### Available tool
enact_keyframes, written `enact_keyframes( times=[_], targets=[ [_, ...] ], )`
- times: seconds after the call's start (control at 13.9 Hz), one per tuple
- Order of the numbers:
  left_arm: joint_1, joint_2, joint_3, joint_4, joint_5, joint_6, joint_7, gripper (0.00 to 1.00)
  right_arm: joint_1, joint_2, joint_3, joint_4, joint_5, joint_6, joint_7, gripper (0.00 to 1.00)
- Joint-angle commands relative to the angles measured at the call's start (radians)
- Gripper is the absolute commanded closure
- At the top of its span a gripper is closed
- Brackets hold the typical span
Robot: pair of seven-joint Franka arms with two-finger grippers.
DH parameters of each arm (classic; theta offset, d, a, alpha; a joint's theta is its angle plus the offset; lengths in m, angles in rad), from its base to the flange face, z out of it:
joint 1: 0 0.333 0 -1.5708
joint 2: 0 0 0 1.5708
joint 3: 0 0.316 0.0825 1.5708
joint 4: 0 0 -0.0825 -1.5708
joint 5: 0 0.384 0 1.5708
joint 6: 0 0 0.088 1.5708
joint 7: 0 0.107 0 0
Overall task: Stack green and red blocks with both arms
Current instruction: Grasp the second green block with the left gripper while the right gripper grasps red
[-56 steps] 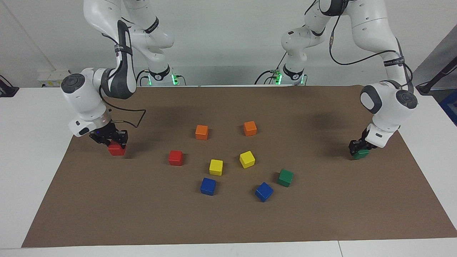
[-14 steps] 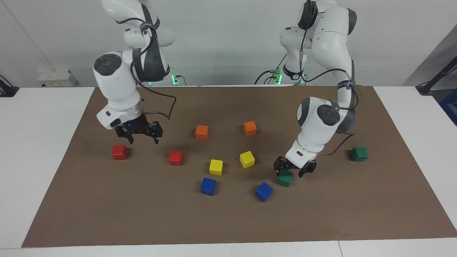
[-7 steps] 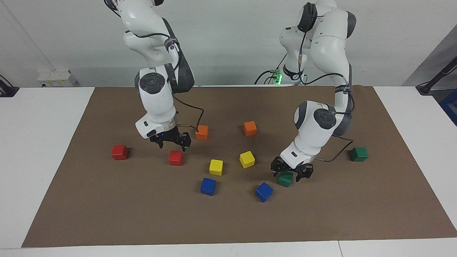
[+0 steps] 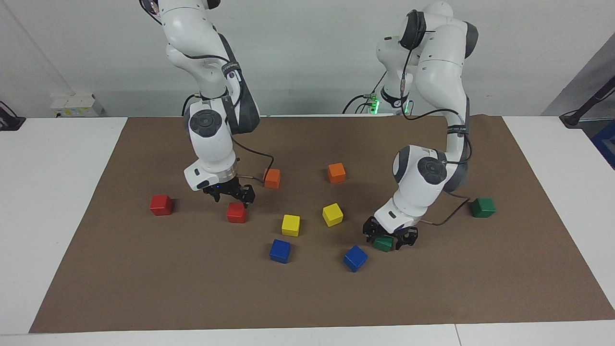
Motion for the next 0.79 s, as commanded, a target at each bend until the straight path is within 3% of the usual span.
enact_keyframes(
  times=[0.0,0.07,0.22,0.29,0.58,0.72],
  targets=[
    [-0.013,0.001,0.01,-0.003,0.017,-0.002,0.006,0.17,-0.017,-0.005,0.008,-0.034,0.003,0.049,0.011,0.0],
    [-0.013,-0.001,0.011,0.0,0.02,-0.02,0.005,0.34,-0.018,-0.001,0.008,-0.034,0.003,0.057,0.008,0.0],
    [-0.013,-0.005,0.01,0.011,0.047,-0.065,0.005,0.88,-0.011,0.011,0.008,-0.034,0.003,0.086,-0.003,0.0],
    [-0.013,-0.006,0.011,0.013,0.05,-0.079,0.005,1.0,-0.006,0.021,0.008,-0.033,0.003,0.093,0.0,0.0],
    [-0.008,-0.012,0.008,0.033,0.037,-0.143,0.001,1.0,-0.003,0.044,0.009,-0.028,0.003,0.126,0.005,0.0],
    [0.002,-0.028,0.016,0.097,0.018,-0.215,-0.027,1.0,-0.001,0.056,0.008,-0.03,0.003,0.141,0.005,0.0]
  ],
)
